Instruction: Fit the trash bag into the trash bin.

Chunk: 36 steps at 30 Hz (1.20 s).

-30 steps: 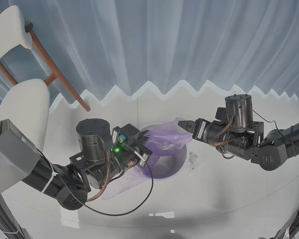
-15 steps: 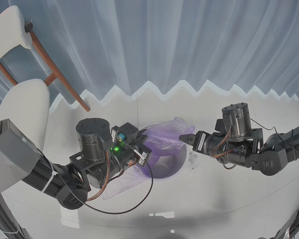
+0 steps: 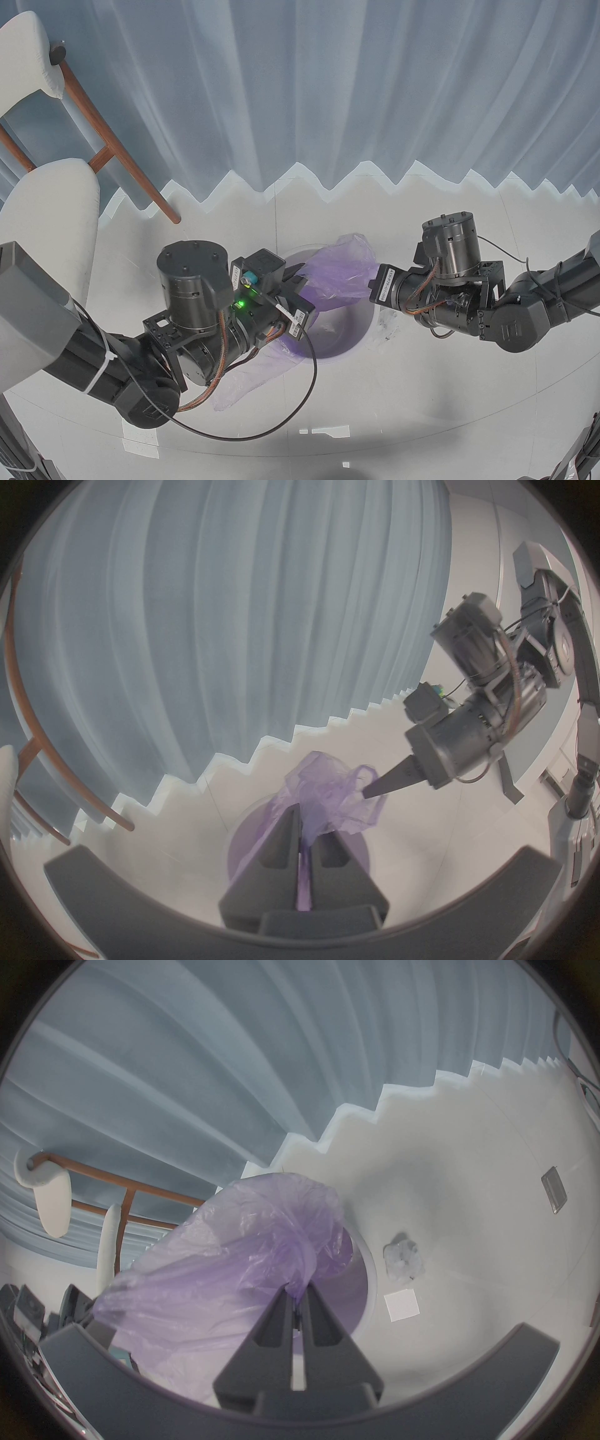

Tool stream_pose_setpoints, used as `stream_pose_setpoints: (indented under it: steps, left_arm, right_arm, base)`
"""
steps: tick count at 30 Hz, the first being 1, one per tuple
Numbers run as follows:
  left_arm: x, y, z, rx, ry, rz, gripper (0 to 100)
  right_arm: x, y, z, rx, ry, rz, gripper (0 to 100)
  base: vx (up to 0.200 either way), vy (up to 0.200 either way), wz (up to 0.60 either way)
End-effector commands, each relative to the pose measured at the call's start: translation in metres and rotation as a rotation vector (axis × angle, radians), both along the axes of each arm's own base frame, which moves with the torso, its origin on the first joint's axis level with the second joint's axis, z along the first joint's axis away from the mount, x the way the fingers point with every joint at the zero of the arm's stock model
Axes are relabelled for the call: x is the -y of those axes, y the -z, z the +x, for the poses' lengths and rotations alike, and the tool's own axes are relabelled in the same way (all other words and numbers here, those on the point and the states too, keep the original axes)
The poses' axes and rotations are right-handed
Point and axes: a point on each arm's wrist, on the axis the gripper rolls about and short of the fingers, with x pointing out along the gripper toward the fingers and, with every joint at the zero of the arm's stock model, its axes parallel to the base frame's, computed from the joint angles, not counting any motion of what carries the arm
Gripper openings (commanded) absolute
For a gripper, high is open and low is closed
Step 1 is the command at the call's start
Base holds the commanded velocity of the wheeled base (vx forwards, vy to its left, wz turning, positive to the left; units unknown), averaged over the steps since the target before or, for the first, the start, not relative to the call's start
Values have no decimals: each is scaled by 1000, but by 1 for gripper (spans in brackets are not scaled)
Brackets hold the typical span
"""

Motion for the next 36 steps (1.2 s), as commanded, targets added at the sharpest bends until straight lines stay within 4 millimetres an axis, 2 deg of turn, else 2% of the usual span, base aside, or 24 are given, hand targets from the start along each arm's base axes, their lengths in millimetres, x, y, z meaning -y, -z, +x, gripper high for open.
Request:
stream_pose_setpoints:
  steps: [1,2,4,9,10,14,19,21,23,27,29,31,32,33,35,36]
  left_arm:
    - [4,-5,-6,4,17,-22,0]
    - [2,-6,-8,4,17,-24,0]
    - [0,-1,-11,-12,18,-10,0]
    - [-1,7,-17,-37,27,7,0]
    - [-1,8,-17,-39,28,7,100]
    - [6,3,-22,-63,55,-54,100]
    - [2,-17,-54,-138,105,-202,100]
    - [2,-17,-54,-138,105,-202,100]
    - [-13,-38,-68,-197,104,-321,100]
    - [-42,-54,-76,-350,68,-422,100]
    - [-59,-54,-71,-425,38,-448,100]
    - [-59,-54,-71,-425,38,-448,100]
    - [-80,-41,-64,-527,15,-456,100]
    - [-80,-41,-64,-527,15,-456,100]
    - [-96,-21,-63,-580,18,-422,100]
    - [-98,-14,-65,-587,22,-409,100]
  right_arm:
    - [2,-6,8,26,12,12,0]
    - [5,-16,9,51,1,27,0]
    - [9,-23,7,66,-43,34,0]
    - [28,-28,13,99,-132,-6,0]
    - [31,-28,14,102,-136,-8,0]
    - [46,-29,20,130,-178,-43,0]
    - [72,-28,24,177,-274,-113,0]
    - [72,-28,24,177,-274,-113,0]
    - [85,-24,16,184,-346,-103,0]
    - [94,-19,6,184,-403,-76,0]
    - [93,-18,6,190,-406,-81,0]
    - [93,-18,6,190,-406,-81,0]
    - [91,-20,7,203,-404,-82,0]
    - [91,-20,7,203,-404,-82,0]
    - [90,-23,9,212,-387,-92,0]
    - [90,-22,10,213,-377,-97,0]
  base:
    - [0,0,0]
    - [0,0,0]
    - [0,0,0]
    - [0,0,0]
    - [0,0,0]
    - [0,0,0]
    - [0,0,0]
    - [0,0,0]
    - [0,0,0]
    - [0,0,0]
    - [0,0,0]
    - [0,0,0]
    - [0,0,0]
    - [0,0,0]
    - [0,0,0]
    - [0,0,0]
